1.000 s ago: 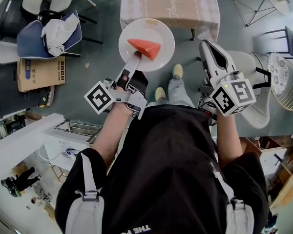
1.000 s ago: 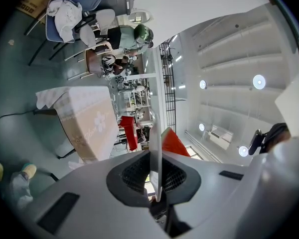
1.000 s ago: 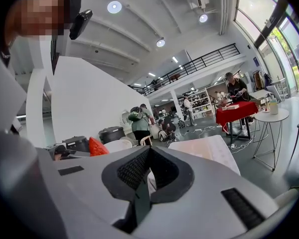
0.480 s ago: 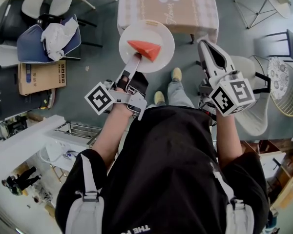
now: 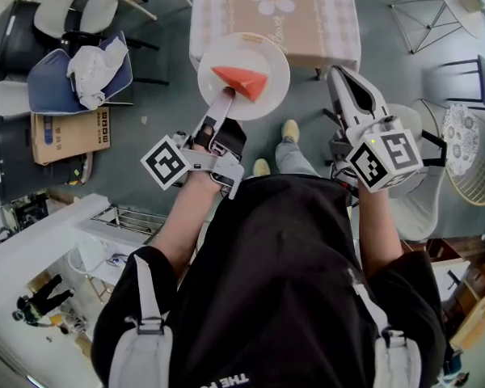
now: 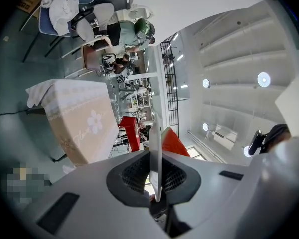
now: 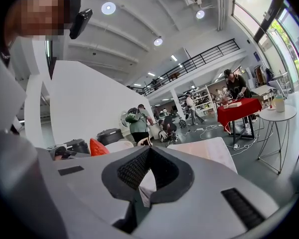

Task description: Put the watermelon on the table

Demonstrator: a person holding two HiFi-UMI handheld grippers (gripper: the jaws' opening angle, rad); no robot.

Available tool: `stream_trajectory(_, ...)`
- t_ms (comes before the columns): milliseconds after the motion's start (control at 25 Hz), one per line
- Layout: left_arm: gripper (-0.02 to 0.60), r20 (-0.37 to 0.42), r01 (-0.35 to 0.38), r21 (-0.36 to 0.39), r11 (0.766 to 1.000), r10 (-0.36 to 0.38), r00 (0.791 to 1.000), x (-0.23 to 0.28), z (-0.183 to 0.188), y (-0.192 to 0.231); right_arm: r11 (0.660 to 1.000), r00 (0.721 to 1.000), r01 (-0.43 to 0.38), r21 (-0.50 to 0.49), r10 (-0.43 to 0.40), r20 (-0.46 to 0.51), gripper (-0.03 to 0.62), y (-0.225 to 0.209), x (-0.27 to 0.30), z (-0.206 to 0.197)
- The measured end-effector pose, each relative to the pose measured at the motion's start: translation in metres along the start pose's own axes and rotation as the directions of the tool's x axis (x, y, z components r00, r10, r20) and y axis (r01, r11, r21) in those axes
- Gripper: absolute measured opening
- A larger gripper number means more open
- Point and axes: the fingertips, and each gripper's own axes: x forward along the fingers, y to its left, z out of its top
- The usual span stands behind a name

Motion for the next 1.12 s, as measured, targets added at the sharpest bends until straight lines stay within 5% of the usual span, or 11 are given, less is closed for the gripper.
stream_trajectory(920,0.026,0.026,-0.018,0.006,1.000,0.018,1.000,0.034,0.010,-0.013,0.999,0.999,-0.033,-0.006,0.032,-0.008,0.015,-0.029,0.016,0.036)
stream_trajectory(1120,0.026,0.041,-0.034,0.006,0.999,0.034,0.999,0.072,0.016,0.005,0.997,0.997,-0.080,-0.001,0.080,0.006,0.015,-0.063,0.046,0.035)
